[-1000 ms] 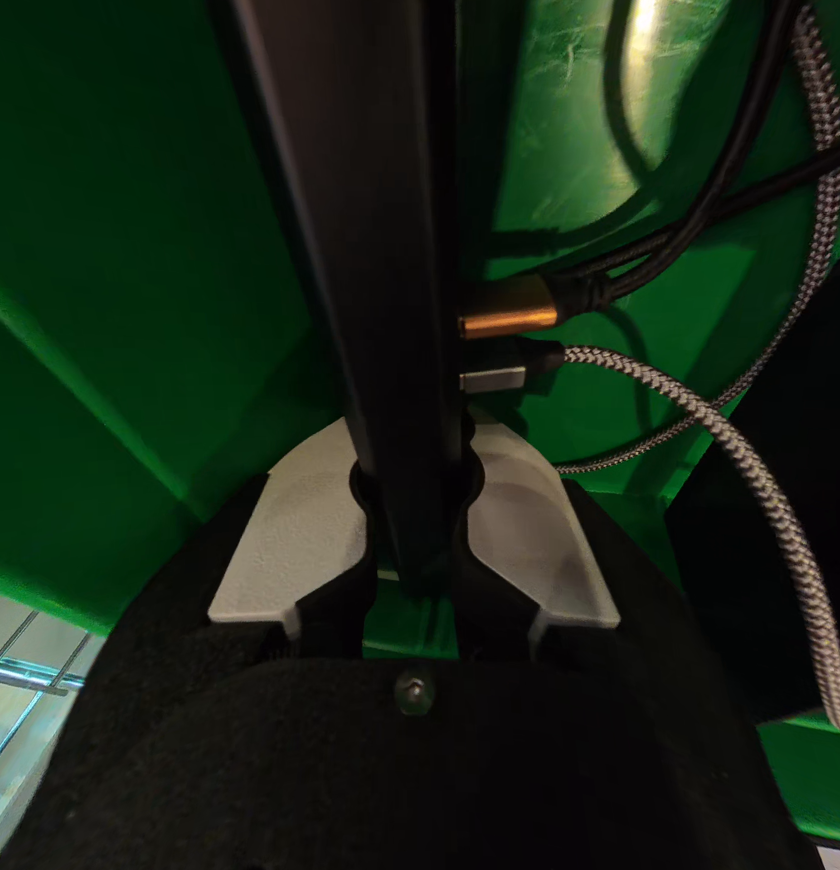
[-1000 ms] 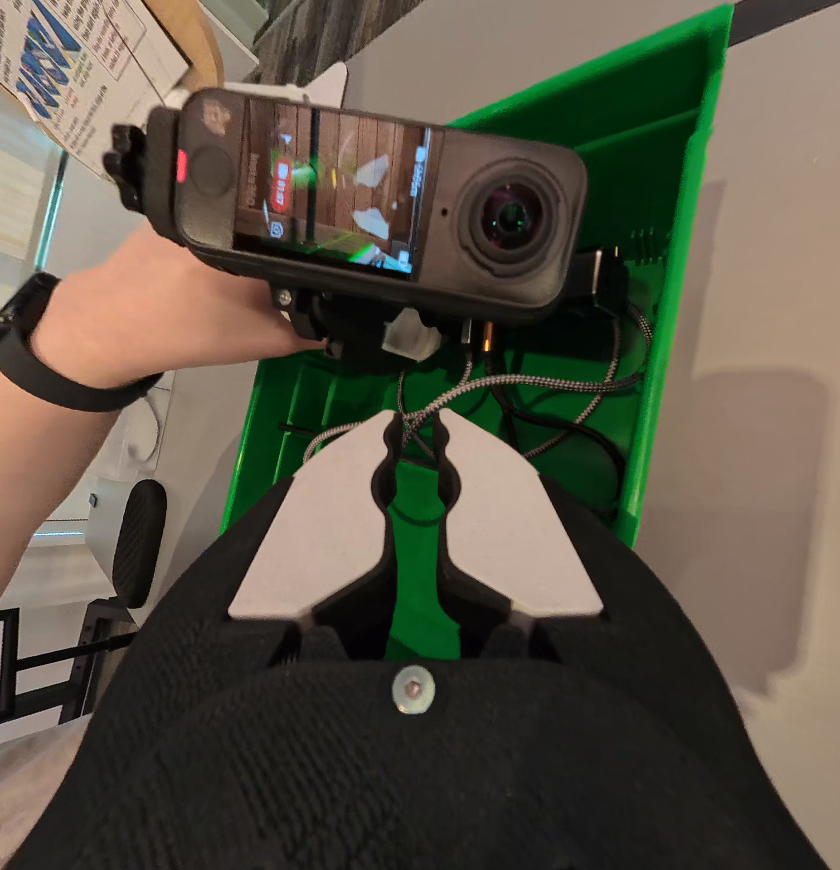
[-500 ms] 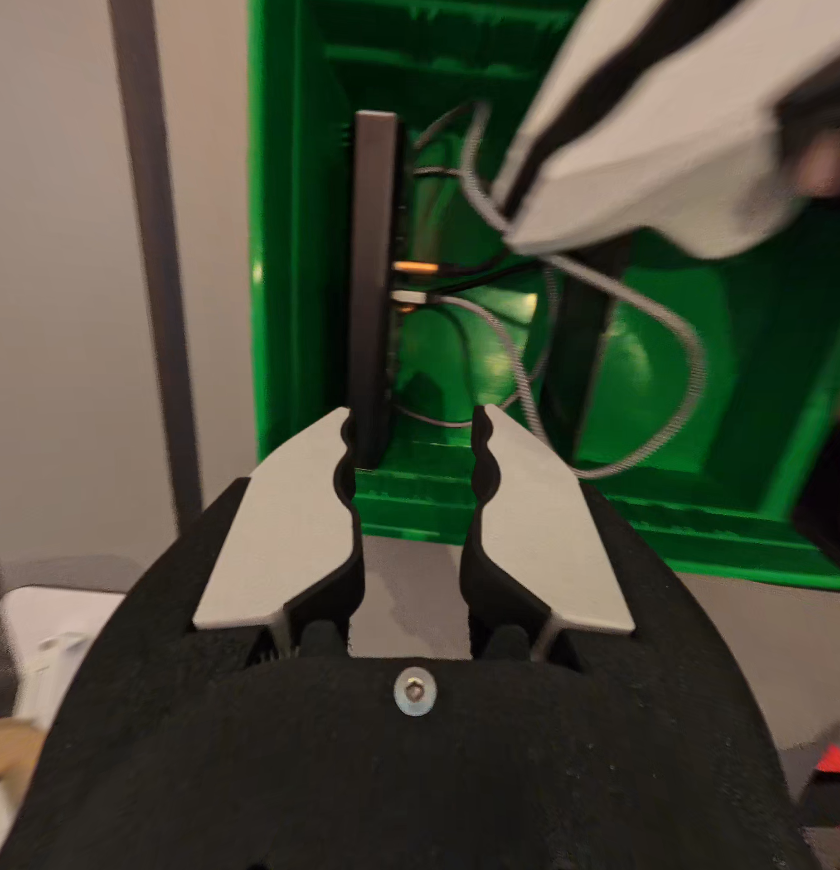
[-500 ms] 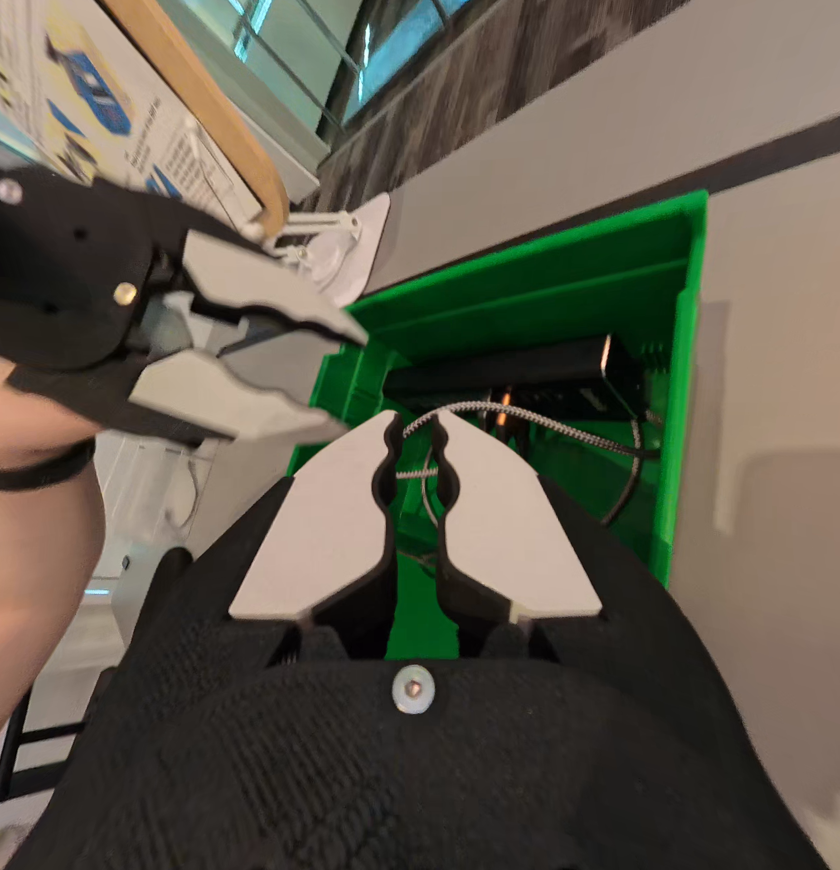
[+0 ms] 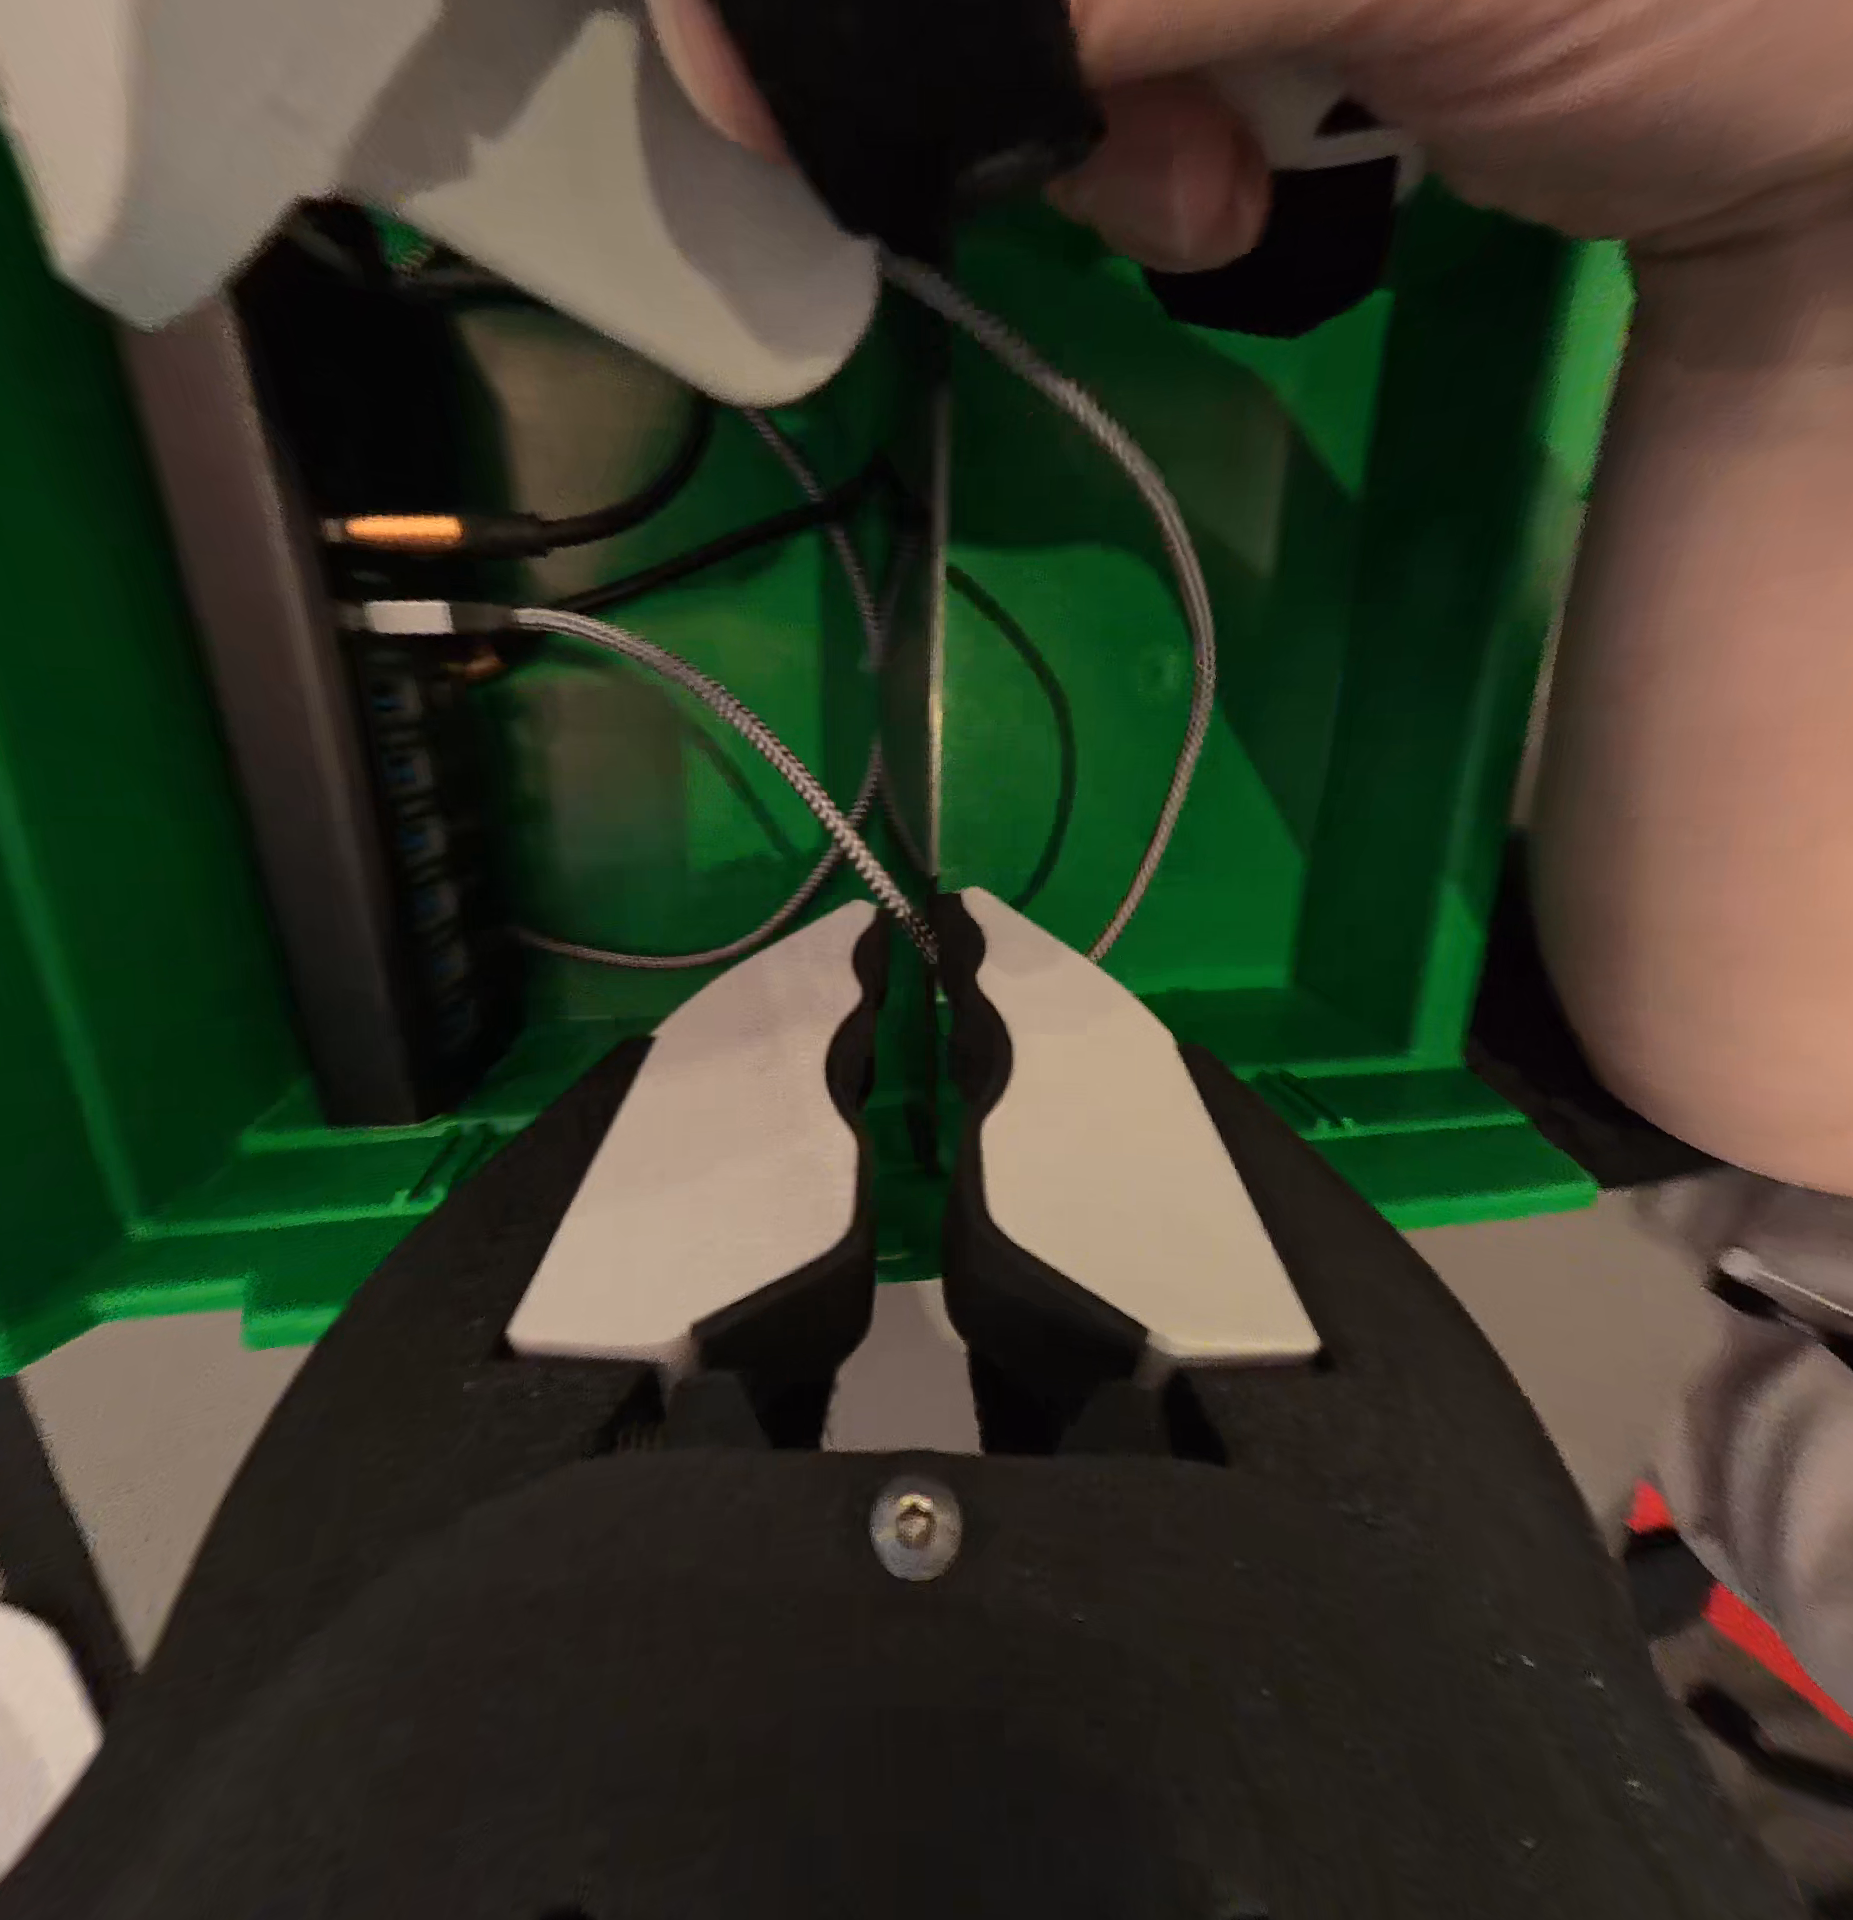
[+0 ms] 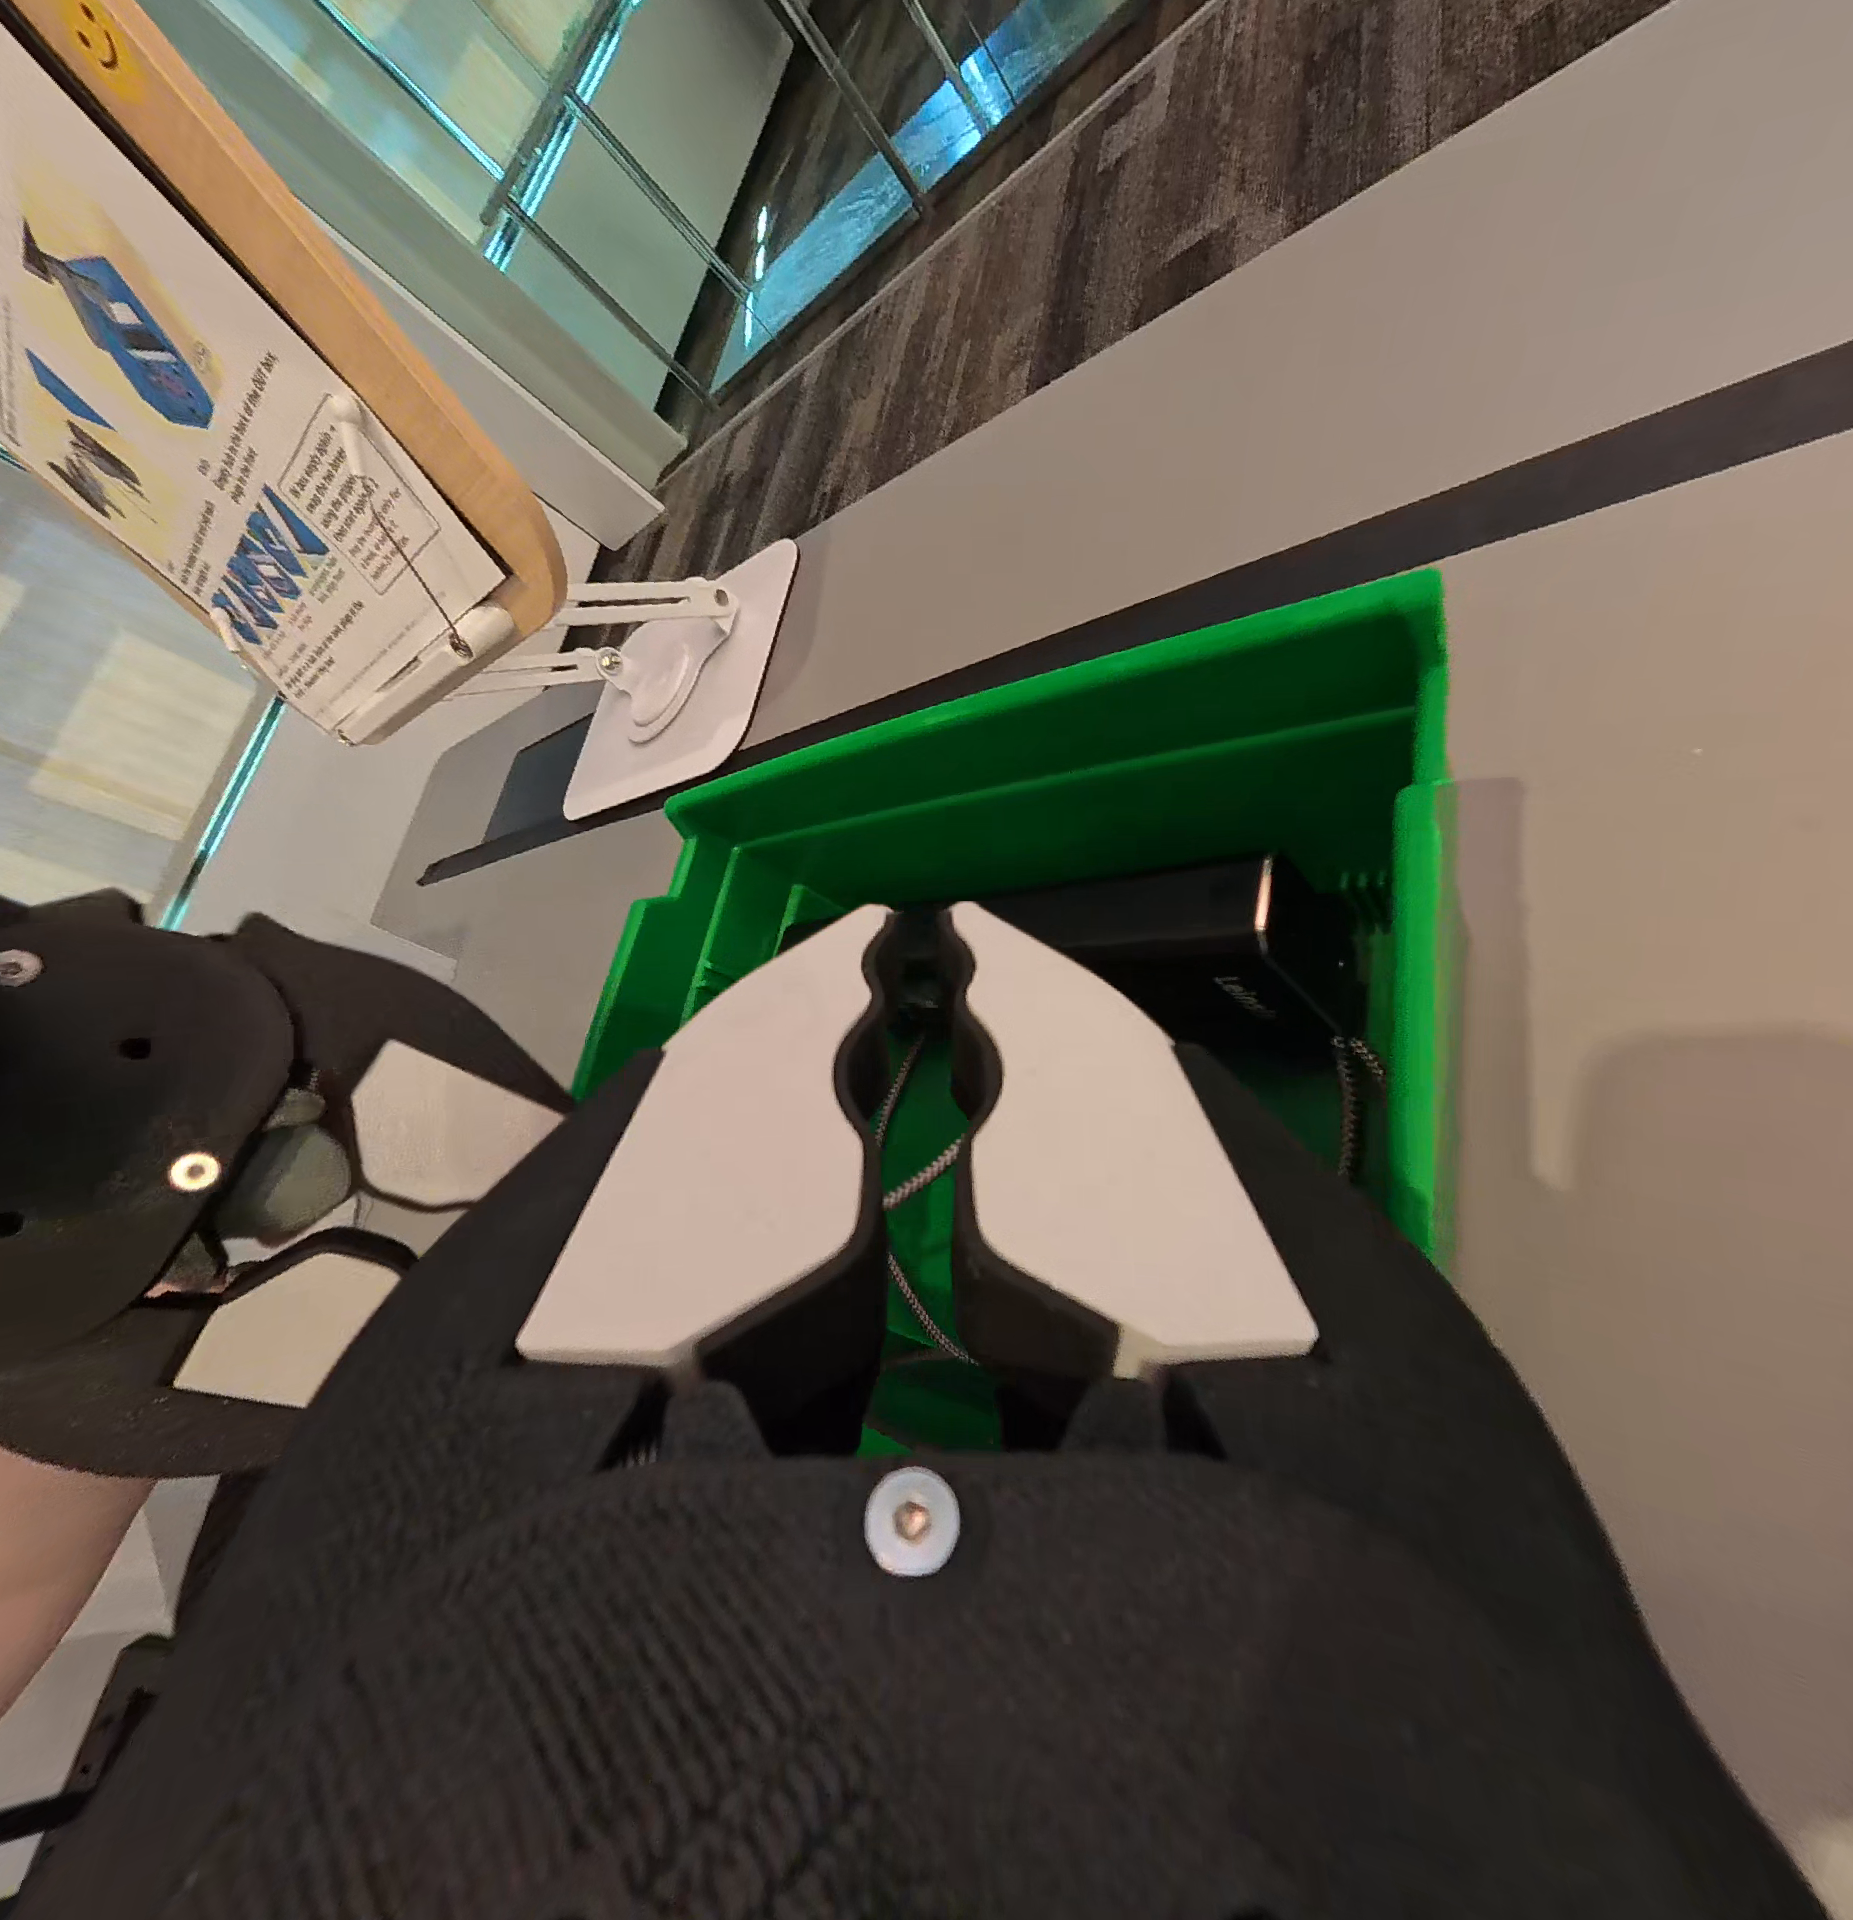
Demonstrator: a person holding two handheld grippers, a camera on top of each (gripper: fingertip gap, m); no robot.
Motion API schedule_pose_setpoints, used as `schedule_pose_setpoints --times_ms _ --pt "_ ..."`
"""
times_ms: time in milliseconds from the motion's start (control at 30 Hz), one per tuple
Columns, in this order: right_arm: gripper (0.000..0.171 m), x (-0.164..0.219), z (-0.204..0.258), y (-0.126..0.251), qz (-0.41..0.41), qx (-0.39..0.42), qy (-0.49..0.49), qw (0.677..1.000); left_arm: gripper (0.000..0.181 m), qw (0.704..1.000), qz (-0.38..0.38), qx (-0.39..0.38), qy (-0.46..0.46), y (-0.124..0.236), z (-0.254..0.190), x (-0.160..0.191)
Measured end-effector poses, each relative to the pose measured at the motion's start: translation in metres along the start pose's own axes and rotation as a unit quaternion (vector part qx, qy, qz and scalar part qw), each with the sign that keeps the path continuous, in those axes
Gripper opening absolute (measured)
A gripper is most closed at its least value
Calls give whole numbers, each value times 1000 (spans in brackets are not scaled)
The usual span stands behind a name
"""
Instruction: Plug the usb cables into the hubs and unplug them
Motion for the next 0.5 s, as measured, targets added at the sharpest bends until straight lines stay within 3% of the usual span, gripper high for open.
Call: schedule_pose_setpoints --times_ms 167,367,500 --pt "13 3 1 9 17 -14 -3 1000 8 1000 15 18 14 0 2 -2" --pt "12 -1 12 31 -24 -37 12 999 7 999 24 19 22 5 4 -5" --pt "12 15 13 34 64 6 45 997 4 998 33 -45 15 23 18 -14"
Point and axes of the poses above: each gripper's, where its closed fingertips meet, y back along the fingers, x out of its underside, z = x × y across the jaws, the point moved 9 cm from there along y, back along the fingers, and after that the axes turned 6 degrees about z, right-handed, at the moved point
